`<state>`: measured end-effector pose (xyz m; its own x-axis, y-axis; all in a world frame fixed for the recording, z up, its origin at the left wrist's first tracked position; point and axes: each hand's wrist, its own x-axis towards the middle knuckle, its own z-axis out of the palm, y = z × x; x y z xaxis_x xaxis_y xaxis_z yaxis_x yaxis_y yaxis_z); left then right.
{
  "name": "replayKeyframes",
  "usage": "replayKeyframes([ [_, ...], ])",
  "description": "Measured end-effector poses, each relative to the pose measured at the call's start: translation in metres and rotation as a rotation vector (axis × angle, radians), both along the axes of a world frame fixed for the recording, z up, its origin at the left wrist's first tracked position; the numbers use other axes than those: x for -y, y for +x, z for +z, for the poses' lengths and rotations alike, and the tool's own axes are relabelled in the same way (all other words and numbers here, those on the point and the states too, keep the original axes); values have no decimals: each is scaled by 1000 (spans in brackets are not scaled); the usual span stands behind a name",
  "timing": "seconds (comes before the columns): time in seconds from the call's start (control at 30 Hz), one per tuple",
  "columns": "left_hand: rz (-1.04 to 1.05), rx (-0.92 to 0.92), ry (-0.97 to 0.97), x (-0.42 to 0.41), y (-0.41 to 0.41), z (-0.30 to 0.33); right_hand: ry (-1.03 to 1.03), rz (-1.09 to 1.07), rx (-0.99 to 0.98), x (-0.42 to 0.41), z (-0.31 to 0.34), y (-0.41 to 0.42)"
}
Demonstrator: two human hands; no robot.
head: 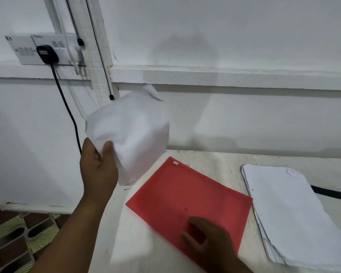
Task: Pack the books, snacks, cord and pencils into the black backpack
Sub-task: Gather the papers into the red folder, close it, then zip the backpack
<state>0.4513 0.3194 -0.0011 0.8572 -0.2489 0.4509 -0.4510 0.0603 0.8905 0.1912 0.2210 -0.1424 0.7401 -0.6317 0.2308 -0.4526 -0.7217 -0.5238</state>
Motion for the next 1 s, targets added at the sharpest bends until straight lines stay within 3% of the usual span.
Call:
replayKeyframes([
  [0.13,-140,-59,-99,1,-36,26,280,-23,229,17,17,-2],
  [0.3,-277,-105,-7,8,-78,35,412,-164,529,58,56,-18],
  [0.4,-304,-142,21,24,-105,34,441,-143,606,90,84,-38],
  [0.53,-429,-280,-63,61,-149,31,517,-45,548,121,115,-81],
  [0.67,-481,-447,-78,98,-189,24,552,-128,537,144,121,-133],
  [0.8,-538,-557,117,123,-218,-6,548,-248,539,161,108,-177],
  [0.9,-549,-518,357,140,-258,-39,614,-268,474,181,95,-217],
  [1.0,-503,-534,379,152,-288,-62,672,-308,389,196,79,-247],
])
